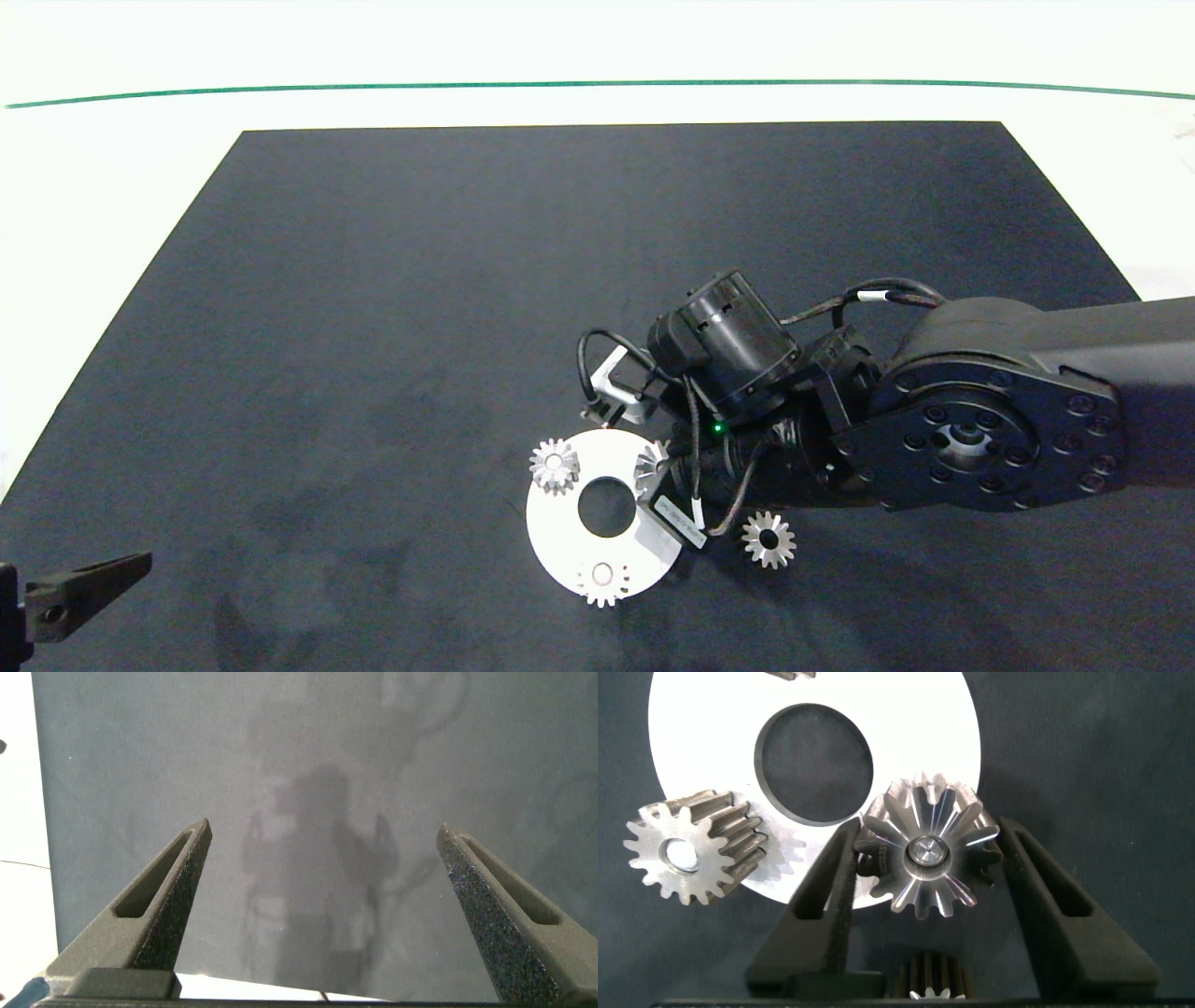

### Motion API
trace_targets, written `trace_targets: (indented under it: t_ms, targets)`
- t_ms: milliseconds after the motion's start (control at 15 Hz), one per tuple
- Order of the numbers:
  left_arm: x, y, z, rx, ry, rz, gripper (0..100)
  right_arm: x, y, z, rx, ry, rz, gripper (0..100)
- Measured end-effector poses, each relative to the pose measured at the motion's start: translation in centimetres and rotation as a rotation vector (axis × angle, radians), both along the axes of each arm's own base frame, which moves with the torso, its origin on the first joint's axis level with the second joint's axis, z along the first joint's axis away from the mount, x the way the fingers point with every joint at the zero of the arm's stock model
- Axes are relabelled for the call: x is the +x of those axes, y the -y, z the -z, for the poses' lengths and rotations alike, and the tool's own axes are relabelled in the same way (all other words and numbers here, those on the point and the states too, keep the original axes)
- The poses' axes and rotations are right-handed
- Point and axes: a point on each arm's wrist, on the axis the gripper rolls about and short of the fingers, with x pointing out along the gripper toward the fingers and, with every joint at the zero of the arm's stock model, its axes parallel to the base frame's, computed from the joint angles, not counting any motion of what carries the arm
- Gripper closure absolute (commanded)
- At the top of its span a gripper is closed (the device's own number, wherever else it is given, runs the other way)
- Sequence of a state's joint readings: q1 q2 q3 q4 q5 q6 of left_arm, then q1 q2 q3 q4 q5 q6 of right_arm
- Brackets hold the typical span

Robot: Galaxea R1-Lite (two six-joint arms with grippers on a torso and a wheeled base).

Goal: Remove an incorrectly installed larger gear and replace it with the correct smaller gear

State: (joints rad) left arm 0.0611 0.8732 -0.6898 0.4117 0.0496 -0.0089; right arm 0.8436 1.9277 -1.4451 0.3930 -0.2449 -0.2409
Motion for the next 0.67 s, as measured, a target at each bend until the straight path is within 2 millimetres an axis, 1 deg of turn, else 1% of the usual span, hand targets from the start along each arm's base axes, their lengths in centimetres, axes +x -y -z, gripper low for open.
trace_targets:
  t_ms: [667]
  targets:
    - [0.04,0.0,0.12,0.0,-0.004,0.001,0,-0.32,-0.23,0.11,-0.016,0.014,0.008,68]
